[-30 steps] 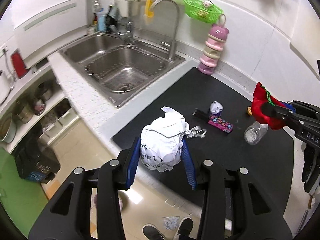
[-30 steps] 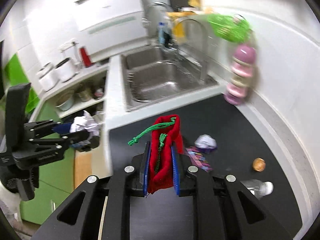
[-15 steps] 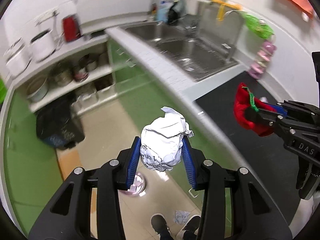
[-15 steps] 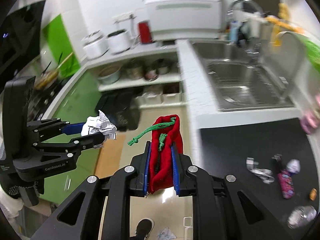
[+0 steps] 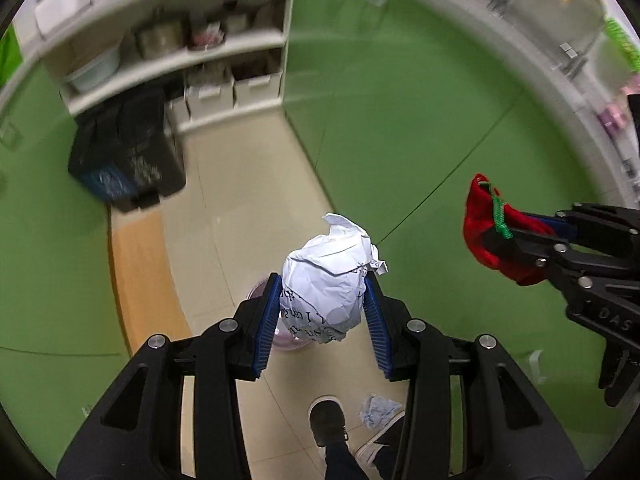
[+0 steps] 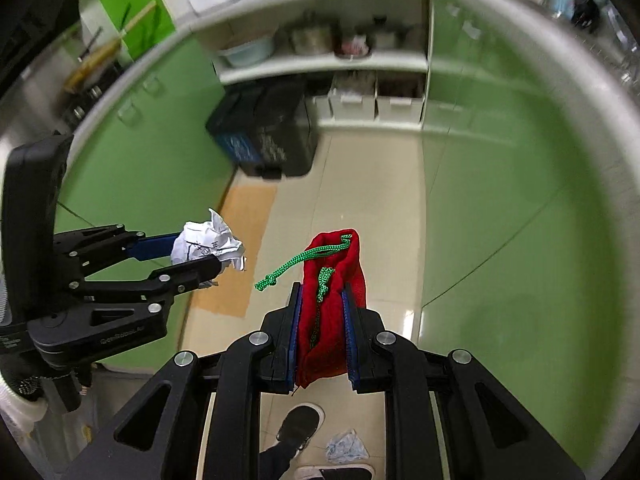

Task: Collect trash
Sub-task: 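Carry both items to the pink bin and open the left tool over it, then open the right tool to drop the red pouch into the pink bin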

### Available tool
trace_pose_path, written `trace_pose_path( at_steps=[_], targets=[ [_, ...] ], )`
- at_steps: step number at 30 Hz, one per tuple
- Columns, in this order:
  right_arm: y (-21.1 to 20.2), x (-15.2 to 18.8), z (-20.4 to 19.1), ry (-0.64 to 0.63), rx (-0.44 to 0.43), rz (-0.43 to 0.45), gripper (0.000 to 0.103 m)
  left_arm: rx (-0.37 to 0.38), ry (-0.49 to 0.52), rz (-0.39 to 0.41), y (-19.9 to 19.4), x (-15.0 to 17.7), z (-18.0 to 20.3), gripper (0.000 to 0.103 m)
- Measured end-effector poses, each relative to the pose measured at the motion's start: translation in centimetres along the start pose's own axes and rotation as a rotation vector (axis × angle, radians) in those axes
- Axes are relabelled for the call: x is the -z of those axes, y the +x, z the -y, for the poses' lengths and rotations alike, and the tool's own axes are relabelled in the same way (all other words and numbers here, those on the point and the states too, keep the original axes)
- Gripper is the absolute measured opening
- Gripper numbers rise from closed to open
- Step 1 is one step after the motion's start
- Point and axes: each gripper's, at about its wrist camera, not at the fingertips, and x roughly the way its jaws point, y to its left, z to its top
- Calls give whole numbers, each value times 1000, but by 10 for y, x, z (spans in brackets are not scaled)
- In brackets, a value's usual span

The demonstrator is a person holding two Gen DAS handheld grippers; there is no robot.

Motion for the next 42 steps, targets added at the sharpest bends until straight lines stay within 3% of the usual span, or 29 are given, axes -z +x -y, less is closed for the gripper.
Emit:
trace_pose_path(
  at_steps=[8, 9, 11, 12, 14, 16, 28, 30, 31, 32, 33, 34, 42],
  targets=[
    [119, 36, 19, 15, 9, -94, 18, 17, -40, -92, 140, 43, -38, 45],
    [133, 42, 22, 17, 7, -104, 18, 20, -50, -95, 156, 48, -42, 49],
    [151, 47, 25, 13, 9, -116, 18, 15, -59, -97, 180, 56, -50, 72],
    [160, 49, 26, 13, 8, -123, 18, 19, -69, -95, 188, 59, -53, 91],
    [178, 53, 27, 9, 5, -137, 18, 12, -79, -102, 201, 64, -59, 95],
    [192, 58, 24, 0, -1, -151, 18, 8, -92, -109, 208, 69, -66, 100],
    [250, 50, -18, -64, -82, -194, 18, -19, -209, -69, 168, 88, -123, 100],
    [262, 48, -26, -71, -91, -198, 23, -27, -226, -58, 160, 91, -133, 100],
    [268, 47, -29, -72, -87, -200, 31, -32, -233, -52, 156, 92, -138, 100],
    [271, 47, -31, -71, -80, -200, 66, -36, -238, -49, 153, 93, -142, 100],
    [275, 46, -32, -62, -73, -194, 89, -41, -245, -44, 149, 95, -146, 100],
    [275, 46, -32, -56, -75, -186, 97, -46, -249, -41, 145, 96, -149, 100],
    [259, 49, -34, -50, -5, -205, 97, -53, -257, -23, 122, 96, -152, 100]
  ],
)
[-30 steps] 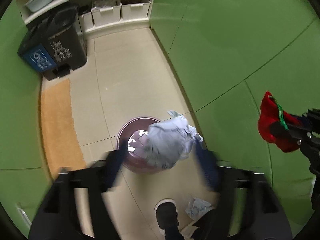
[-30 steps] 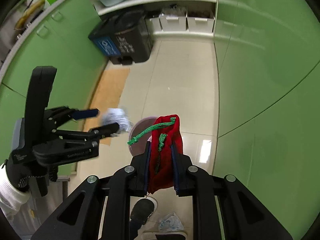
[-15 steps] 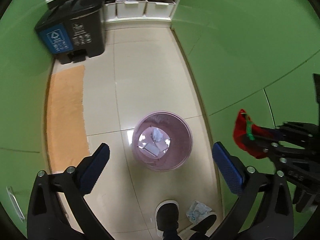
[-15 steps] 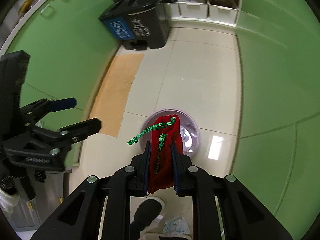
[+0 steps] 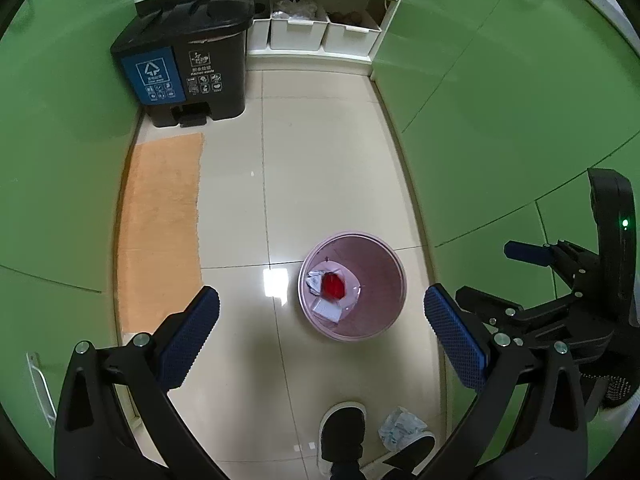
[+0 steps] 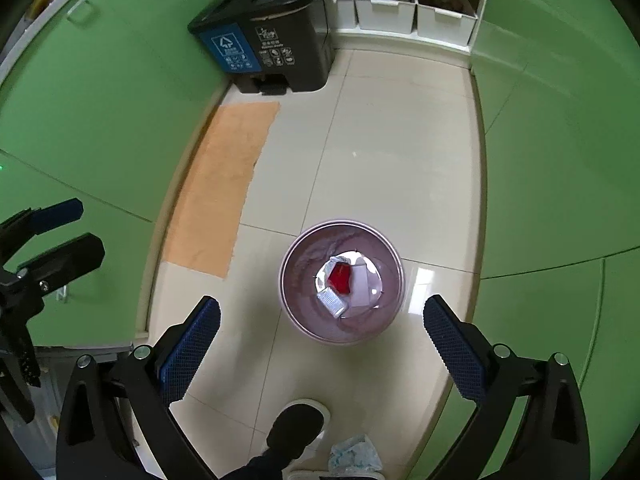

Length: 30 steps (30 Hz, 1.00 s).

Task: Collect trash
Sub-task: 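Open the right tool to drop the red pouch into the pink bin, then move both tools back over the counter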

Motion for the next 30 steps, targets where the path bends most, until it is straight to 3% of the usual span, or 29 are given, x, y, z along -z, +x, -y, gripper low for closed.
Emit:
trace_pose_path(
  at_steps=[5, 10, 20, 25, 30],
  targets=[
    [-47, 1, 5, 25, 21, 36, 97, 29, 16, 14, -29, -7, 20, 100],
    [-116, 6, 7, 59, 41, 89, 97, 55, 54, 50, -87, -19, 53, 100],
    [-311, 29, 7, 140, 52, 260, 97, 110, 162, 139, -234, -40, 130, 100],
    [-420, 56, 21, 204, 84, 391, 97, 150, 240, 206, -309, -53, 183, 100],
    [-500, 92, 49, 280, 154, 494, 97, 208, 339, 271, -367, -61, 246, 100]
  ],
)
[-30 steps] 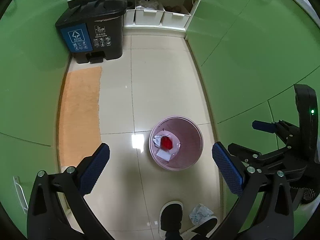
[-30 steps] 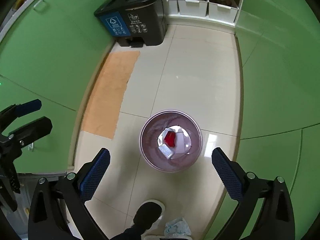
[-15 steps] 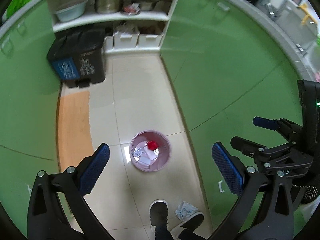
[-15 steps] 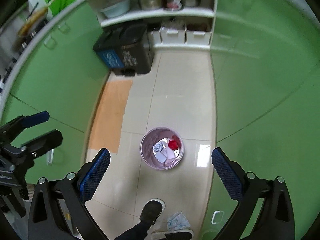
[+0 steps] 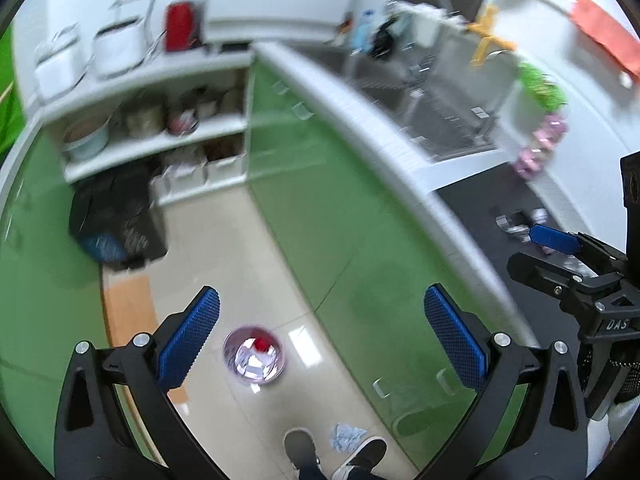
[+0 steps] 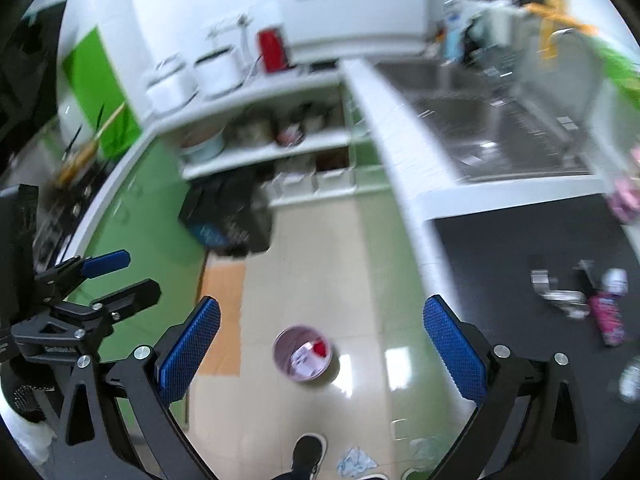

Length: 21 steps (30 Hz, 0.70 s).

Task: Collect trash
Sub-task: 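Move both tools back over the counter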

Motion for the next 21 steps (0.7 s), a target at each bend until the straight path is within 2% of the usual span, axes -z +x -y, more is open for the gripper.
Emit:
trace_pose_path(
  at_steps=[5, 11, 15, 21],
  targets=[
    [-71, 7, 64, 105, 109, 92, 97, 92, 120, 46, -16, -31, 74, 100],
    [-132, 34, 131, 249, 252, 135, 97, 197, 235, 52, -9, -46, 151, 100],
    [-163, 61, 165, 326, 326, 149, 97, 264, 308, 35, 4, -51, 204, 100],
    [-189, 88, 204, 393, 397, 158, 97, 309, 393, -9, 31, -55, 259, 100]
  ],
)
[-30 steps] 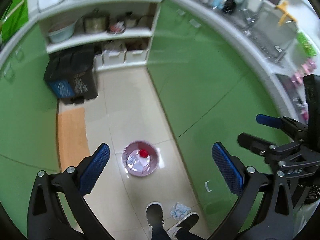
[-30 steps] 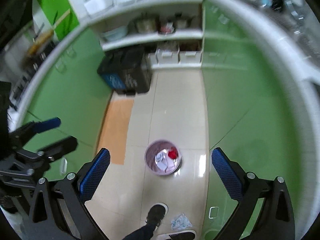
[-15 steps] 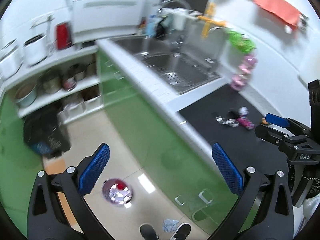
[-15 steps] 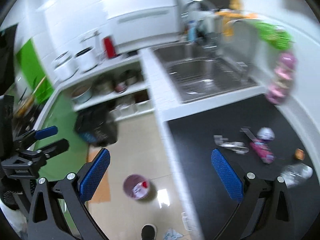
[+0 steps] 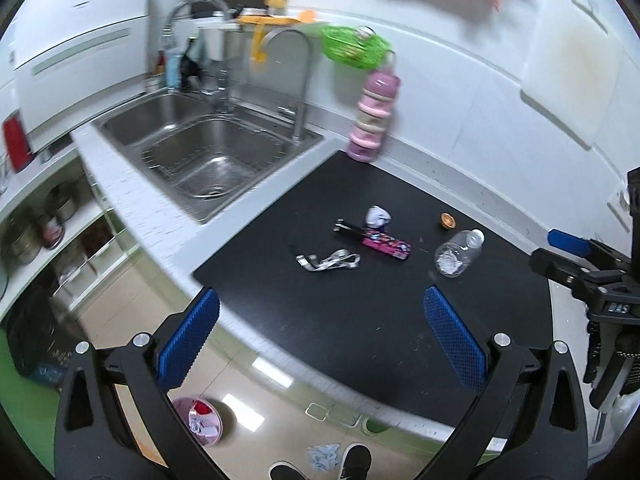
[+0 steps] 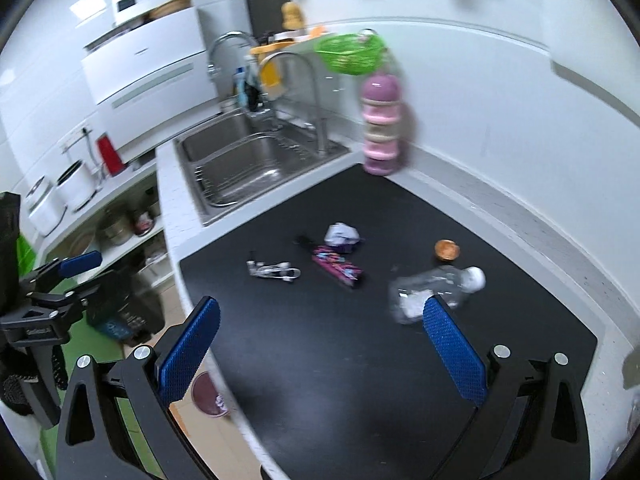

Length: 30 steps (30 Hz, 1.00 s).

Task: Collect trash
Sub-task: 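Move both tools back over the counter, then lower the left tool onto the white cable and close on it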

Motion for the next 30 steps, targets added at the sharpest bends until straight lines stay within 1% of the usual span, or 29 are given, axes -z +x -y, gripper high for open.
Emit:
trace_pose_path(
  at_steps=[6, 8, 11, 20, 23, 26, 27, 28, 29, 30],
  targets=[
    [10, 0, 38, 35, 37, -25, 97, 8, 46, -65, 46, -18, 20, 100],
    [14, 1, 47, 46, 39, -37, 97, 7, 57, -85, 59, -21, 22, 100],
    [21, 1, 60, 58, 35, -54, 97, -4, 86, -137, 89, -26, 26, 100],
    [54, 3, 87, 77, 25, -124, 97, -48, 150, -285, 179, -23, 28, 100],
    [62, 2, 93, 77, 26, -143, 97, -65, 155, -312, 200, -20, 24, 100],
    [69, 1, 100, 82, 29, -155, 97, -80, 166, -321, 214, -17, 21, 100],
    [71, 1, 102, 84, 30, -159, 97, -82, 167, -322, 217, -16, 20, 98],
    [73, 0, 104, 86, 32, -162, 97, -82, 167, -325, 219, -15, 19, 90],
    [75, 0, 106, 87, 33, -166, 97, -88, 170, -331, 223, -14, 18, 84],
    [76, 0, 107, 89, 34, -169, 97, -93, 172, -334, 225, -14, 18, 75]
  ],
)
